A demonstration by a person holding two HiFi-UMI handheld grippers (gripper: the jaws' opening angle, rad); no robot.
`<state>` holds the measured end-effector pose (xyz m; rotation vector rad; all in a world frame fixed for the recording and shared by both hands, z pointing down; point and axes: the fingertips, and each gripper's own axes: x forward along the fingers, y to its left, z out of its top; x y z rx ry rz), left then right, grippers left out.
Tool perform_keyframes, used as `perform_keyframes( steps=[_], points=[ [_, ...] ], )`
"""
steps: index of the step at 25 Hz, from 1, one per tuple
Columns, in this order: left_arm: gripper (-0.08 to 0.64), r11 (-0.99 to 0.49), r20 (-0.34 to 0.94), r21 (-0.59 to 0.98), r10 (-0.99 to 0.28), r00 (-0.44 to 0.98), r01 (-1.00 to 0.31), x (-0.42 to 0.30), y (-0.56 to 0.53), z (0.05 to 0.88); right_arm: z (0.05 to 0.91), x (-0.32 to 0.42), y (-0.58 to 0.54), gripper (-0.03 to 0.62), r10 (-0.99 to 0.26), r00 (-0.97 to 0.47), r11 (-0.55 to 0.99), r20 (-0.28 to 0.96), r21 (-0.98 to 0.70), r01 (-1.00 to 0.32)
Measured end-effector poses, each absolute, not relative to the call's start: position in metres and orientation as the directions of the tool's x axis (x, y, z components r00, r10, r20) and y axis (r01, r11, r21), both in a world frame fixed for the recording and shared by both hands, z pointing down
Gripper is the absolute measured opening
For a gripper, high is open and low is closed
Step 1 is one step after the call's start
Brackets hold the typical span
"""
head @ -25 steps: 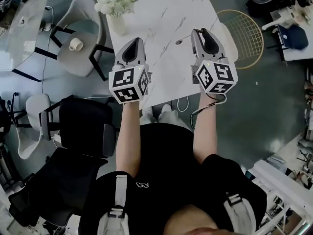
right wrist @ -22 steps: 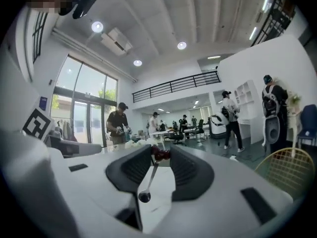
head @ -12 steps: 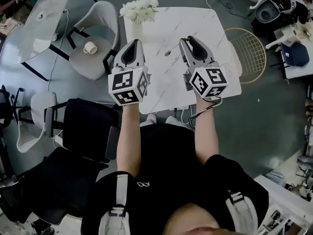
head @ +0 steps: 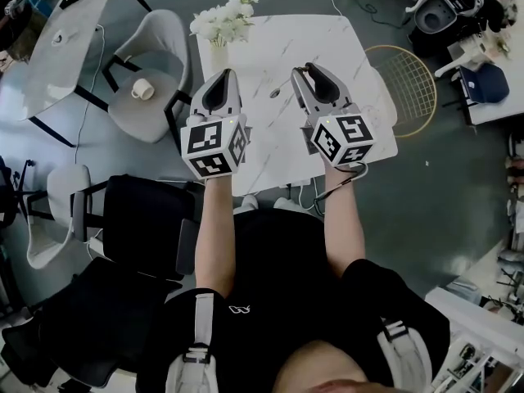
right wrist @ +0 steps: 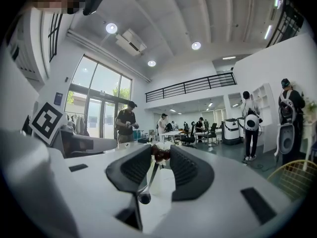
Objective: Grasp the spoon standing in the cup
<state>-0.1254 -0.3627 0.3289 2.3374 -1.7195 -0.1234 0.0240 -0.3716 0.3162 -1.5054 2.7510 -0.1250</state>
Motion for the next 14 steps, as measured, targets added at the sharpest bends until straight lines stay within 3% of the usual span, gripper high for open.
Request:
perform_keyframes(
  steps=[14],
  points=[
    [0.017,-0.29,0.07,0.245,-0.946,0.315,-0.925,-0.1236,-0.3719,0.3302,0.317,0.0271,-0.3758,0.126,-0.851,-0.524,0.523,0.049,-0.021,-0.852]
  ],
)
